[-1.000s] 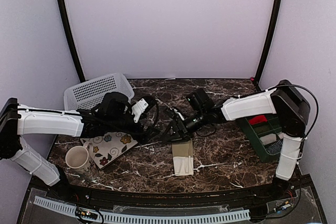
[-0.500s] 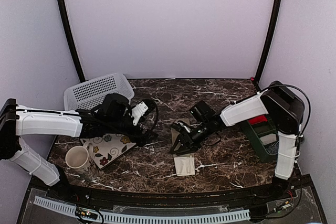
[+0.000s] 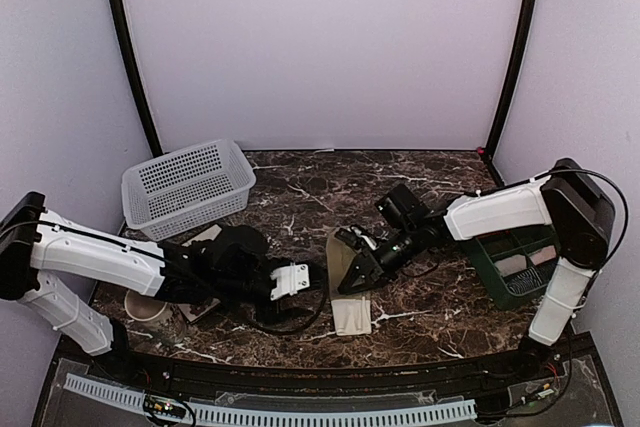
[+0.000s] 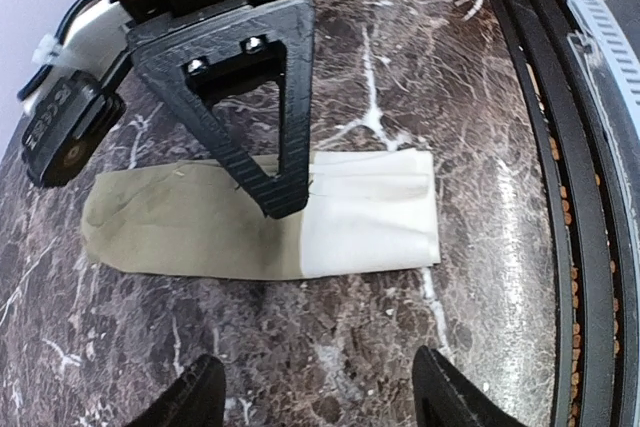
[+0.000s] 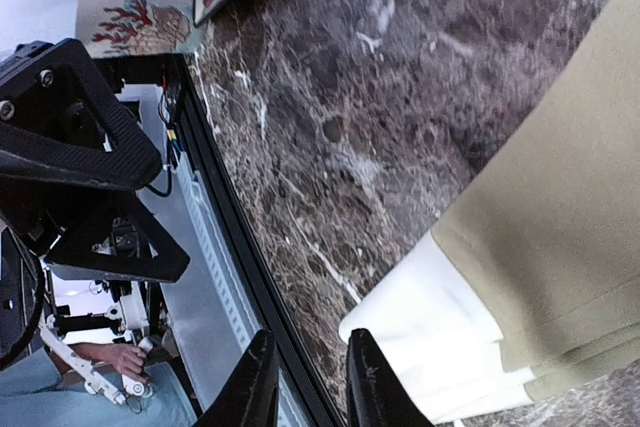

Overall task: Roll the underwear
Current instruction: Smooth out the underwear at the center of the board, then pick up the underwear from the center of the board, then roll the underwear at the center of the board.

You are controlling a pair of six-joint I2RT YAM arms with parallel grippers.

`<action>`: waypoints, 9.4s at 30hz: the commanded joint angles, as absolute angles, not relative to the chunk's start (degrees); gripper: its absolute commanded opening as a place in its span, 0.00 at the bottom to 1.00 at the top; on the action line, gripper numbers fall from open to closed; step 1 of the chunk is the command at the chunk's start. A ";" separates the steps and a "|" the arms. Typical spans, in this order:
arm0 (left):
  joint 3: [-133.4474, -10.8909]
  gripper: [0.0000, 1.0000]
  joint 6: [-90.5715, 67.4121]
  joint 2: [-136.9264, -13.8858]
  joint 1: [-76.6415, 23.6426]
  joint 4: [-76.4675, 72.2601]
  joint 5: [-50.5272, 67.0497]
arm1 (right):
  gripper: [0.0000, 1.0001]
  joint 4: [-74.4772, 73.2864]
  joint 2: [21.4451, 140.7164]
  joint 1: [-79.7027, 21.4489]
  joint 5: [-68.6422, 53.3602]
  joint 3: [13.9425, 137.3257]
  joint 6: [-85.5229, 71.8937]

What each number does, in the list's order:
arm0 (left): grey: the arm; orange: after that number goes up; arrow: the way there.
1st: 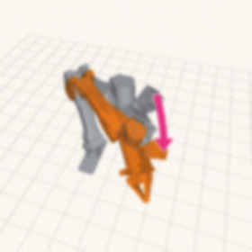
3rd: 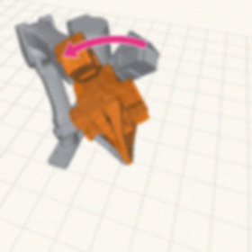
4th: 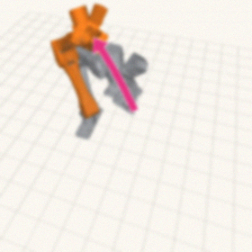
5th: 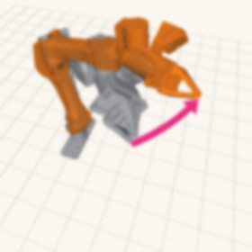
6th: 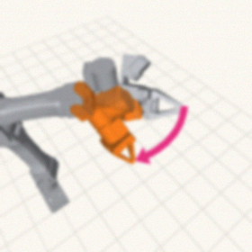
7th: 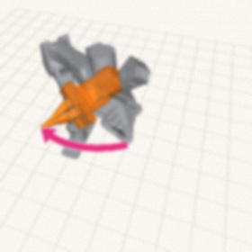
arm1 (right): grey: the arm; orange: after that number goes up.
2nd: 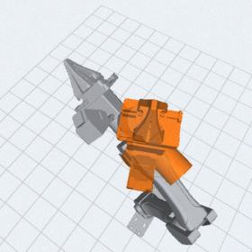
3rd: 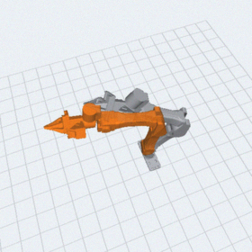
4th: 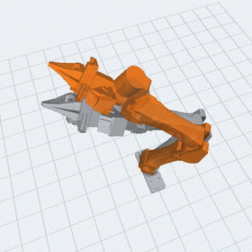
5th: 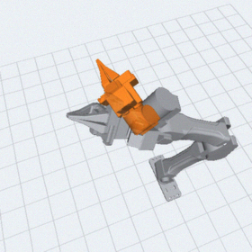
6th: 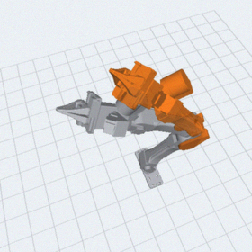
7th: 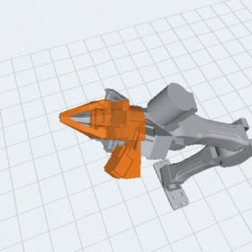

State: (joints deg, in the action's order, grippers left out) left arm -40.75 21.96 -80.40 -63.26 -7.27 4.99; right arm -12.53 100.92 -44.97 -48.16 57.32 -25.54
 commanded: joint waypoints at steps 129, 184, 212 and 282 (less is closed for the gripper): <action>-57.50 0.38 45.49 -111.30 -56.60 -9.53 16.26 | 0.15 2.39 109.52 -40.54 -38.82 47.97 -20.96; -75.96 0.00 21.52 -129.29 -47.46 24.59 60.72 | 0.51 26.34 89.38 -66.85 -5.87 29.58 17.80; -49.04 0.65 14.44 -93.70 -42.15 -7.67 34.49 | 0.00 22.46 94.96 -57.23 -27.14 33.35 -1.02; -78.69 0.11 17.80 -128.85 -50.95 29.58 57.81 | 0.52 14.15 69.99 -65.65 -7.02 21.67 6.67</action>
State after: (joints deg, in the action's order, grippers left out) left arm -77.52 18.50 -124.79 -51.66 20.84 55.46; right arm 13.21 66.00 -62.61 -11.70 20.80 0.45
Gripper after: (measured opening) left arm 0.121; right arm 0.518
